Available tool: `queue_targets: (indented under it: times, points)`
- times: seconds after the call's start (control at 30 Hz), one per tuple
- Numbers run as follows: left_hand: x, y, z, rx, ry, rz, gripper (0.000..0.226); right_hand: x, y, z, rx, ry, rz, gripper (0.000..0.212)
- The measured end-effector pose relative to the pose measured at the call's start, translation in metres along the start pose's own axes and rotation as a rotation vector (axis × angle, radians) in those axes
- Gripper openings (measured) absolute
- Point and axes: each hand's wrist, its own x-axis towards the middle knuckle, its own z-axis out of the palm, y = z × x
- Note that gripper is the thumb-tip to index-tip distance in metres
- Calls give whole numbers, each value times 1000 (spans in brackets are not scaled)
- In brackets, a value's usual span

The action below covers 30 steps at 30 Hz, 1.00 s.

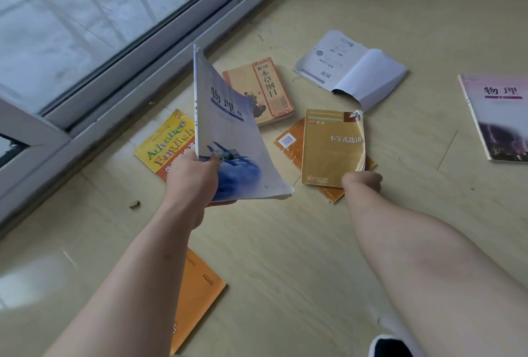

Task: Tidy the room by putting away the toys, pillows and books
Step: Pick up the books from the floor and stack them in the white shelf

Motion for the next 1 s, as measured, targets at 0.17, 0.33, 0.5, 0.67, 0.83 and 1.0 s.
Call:
queue_targets:
  times: [0.17, 0.33, 0.5, 0.67, 0.83, 1.0]
  points:
    - [-5, 0, 9, 2, -26, -36, 19, -2, 18, -20, -31, 3, -77, 36]
    - [-9, 5, 16, -24, -63, -27, 19, -38, 1, -40, 238, 6, -165, 31]
    - [-28, 17, 19, -106, -51, -84, 29, -102, -20, -65, 650, -69, -80, 33]
    - [-37, 32, -2, -177, -100, -50, 14, -170, -42, -99, 816, -419, -162, 29]
    - [-53, 42, -33, -350, -173, -76, 29, -213, -51, -118, 478, -560, -476, 24]
    - [-69, 42, -55, -518, -203, 14, 35, -240, -57, -113, 227, -646, -744, 17]
